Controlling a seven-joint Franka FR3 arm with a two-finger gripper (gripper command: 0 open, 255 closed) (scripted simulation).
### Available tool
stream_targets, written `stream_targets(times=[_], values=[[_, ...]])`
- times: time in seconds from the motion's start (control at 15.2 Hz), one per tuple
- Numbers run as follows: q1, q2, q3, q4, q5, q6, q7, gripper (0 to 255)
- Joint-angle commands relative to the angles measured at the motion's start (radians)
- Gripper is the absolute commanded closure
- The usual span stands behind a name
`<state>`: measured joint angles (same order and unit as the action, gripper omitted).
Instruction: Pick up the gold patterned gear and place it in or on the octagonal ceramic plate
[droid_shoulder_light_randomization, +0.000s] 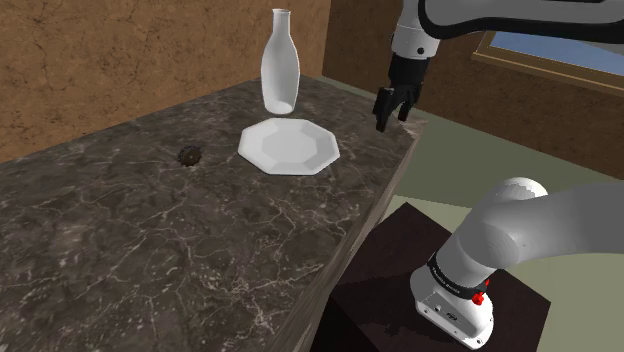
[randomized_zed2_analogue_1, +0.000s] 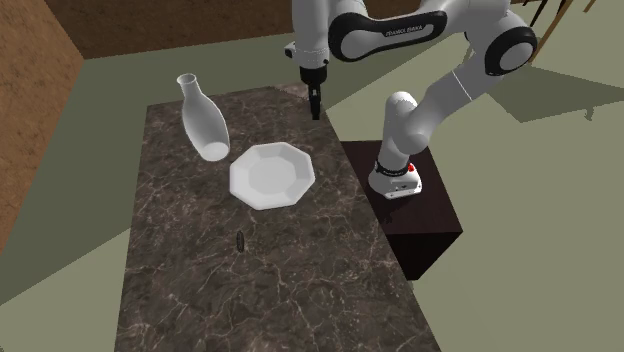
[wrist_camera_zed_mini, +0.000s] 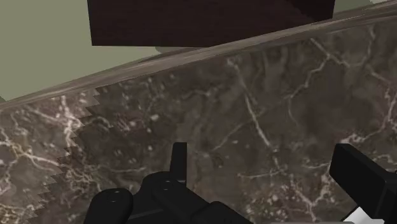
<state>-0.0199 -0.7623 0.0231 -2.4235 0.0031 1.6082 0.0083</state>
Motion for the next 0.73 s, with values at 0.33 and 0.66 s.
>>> stream_targets(times=[0.33,0.66], values=[[0.041,0.104,0.093,0.068,0.062,0.045,0.094,0],[0.072,0.226,0.182,0.162,0.101,0.086,0.186,0]])
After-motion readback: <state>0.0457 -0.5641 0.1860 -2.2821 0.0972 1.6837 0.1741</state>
